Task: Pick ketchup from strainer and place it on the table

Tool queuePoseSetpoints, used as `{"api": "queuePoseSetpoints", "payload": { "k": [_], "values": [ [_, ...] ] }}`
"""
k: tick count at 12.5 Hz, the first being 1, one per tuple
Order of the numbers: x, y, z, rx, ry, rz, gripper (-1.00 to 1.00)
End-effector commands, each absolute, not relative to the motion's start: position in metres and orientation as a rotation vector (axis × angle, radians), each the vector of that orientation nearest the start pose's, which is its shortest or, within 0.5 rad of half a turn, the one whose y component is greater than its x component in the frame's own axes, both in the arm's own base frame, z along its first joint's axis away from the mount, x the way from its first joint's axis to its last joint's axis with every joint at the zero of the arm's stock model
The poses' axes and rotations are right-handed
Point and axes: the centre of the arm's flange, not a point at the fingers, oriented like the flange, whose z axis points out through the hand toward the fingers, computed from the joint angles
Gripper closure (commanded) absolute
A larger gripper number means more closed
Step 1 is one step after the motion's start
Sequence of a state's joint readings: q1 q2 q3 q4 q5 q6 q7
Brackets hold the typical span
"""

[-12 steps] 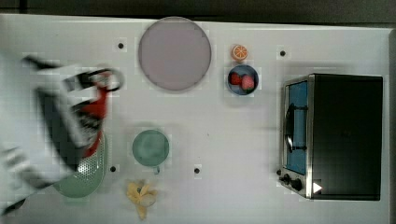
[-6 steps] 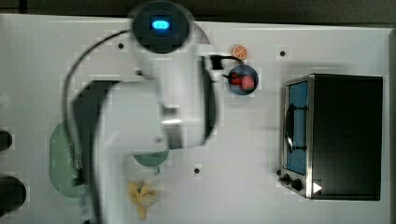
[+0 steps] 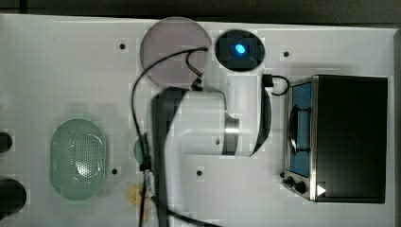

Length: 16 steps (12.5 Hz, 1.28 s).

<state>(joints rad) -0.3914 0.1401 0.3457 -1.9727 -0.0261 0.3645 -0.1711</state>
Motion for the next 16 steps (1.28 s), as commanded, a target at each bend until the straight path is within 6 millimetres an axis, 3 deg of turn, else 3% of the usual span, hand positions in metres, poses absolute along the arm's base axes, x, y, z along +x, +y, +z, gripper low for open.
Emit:
{"api": "queuePoseSetpoints", "payload": {
  "k": [1, 6, 8, 9, 10, 12, 13, 14, 16],
  "values": [
    [0.55, -0.041, 0.36, -2.989, 0.944, 0.211, -0.21],
    [0.523, -0.036, 0.267, -2.964, 0.936, 0.188, -0.21],
    [0.518, -0.039, 0.241, -2.972, 0.922, 0.195, -0.21],
    [0.518, -0.04, 0.233, -2.994, 0.897, 0.191, -0.27],
    [0.517, -0.042, 0.226, -3.018, 0.867, 0.187, -0.47],
    [0.519, -0.042, 0.227, -3.041, 0.84, 0.168, -0.91],
    [0.522, -0.04, 0.235, -3.042, 0.837, 0.145, -1.0],
    [0.526, -0.038, 0.248, -3.042, 0.838, 0.104, -1.0],
    [0.542, -0.031, 0.292, -3.014, 0.88, -0.029, -1.0]
  ]
}}
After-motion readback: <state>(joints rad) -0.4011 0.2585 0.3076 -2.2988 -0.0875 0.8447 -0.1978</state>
